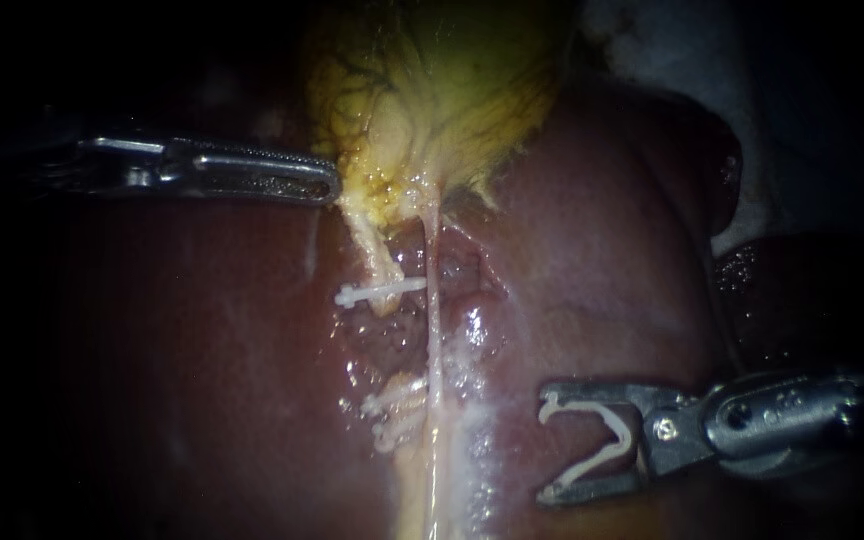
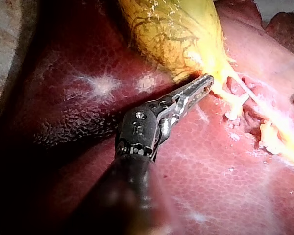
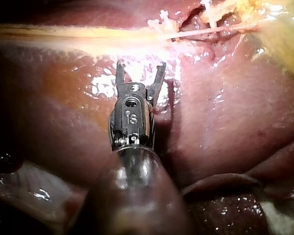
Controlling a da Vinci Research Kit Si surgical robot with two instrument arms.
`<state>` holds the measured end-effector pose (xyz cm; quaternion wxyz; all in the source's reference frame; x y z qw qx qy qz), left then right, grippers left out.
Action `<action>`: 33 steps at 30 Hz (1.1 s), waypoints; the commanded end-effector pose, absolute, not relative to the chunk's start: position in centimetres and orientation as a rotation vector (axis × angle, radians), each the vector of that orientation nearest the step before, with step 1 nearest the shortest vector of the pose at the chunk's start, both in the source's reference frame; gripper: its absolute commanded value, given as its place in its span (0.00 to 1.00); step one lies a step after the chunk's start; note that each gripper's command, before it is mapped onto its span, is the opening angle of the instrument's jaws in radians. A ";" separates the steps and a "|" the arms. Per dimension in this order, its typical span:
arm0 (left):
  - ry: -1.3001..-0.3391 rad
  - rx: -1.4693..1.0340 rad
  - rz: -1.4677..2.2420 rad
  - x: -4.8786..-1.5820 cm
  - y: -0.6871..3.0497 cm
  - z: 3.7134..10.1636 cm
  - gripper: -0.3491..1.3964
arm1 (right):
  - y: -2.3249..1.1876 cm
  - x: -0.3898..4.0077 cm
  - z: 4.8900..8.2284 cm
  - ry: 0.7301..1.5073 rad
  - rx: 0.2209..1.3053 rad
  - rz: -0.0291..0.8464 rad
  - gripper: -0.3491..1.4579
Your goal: Clipping first clip right tube
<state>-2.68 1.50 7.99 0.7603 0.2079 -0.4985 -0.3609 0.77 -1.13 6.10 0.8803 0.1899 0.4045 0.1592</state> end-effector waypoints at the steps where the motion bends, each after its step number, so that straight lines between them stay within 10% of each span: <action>1: -1.085 0.453 -0.786 -2.68 1.51 7.98 0.00 | -1.13 0.77 6.10 0.842 0.398 0.337 0.52; 33: -1.110 0.404 -0.813 -2.08 1.94 7.22 0.00 | -1.11 0.77 6.13 0.840 0.400 0.344 0.52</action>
